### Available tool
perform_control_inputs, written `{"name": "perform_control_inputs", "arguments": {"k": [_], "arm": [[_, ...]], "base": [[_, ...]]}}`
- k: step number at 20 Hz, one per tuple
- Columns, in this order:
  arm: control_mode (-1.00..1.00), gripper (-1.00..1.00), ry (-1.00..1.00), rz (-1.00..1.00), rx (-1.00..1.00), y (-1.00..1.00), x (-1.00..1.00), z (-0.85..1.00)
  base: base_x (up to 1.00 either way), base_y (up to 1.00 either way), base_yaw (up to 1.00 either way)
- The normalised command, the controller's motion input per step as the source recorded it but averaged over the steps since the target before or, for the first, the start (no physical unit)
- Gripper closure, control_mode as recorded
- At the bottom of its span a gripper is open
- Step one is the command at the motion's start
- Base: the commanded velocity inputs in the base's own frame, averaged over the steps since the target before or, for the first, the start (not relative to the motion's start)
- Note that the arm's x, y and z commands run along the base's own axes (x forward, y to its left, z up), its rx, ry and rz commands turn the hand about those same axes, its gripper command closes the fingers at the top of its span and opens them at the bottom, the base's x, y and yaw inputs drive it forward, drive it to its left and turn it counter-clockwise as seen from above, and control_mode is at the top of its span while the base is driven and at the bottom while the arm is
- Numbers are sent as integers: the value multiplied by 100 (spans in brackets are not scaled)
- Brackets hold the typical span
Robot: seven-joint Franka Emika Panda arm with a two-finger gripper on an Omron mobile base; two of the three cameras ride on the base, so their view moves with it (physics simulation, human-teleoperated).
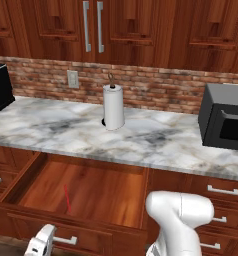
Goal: Take a straw from the drawer in front and place it inside the glass cup on the dining counter.
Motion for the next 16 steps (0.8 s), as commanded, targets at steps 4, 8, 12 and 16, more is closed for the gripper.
{"name": "perform_control_inputs", "arguments": {"k": [4,8,12,16], "arm": [[-100,-100,59,0,25,0,-6,60],[-100,-100,61,0,24,1,-8,56],[-100,-100,39,0,19,1,-64,70],[-100,-100,9,-1,10,0,-68,94]], "base": [[0,0,0],[0,0,0],[0,0,0],[0,0,0]]}}
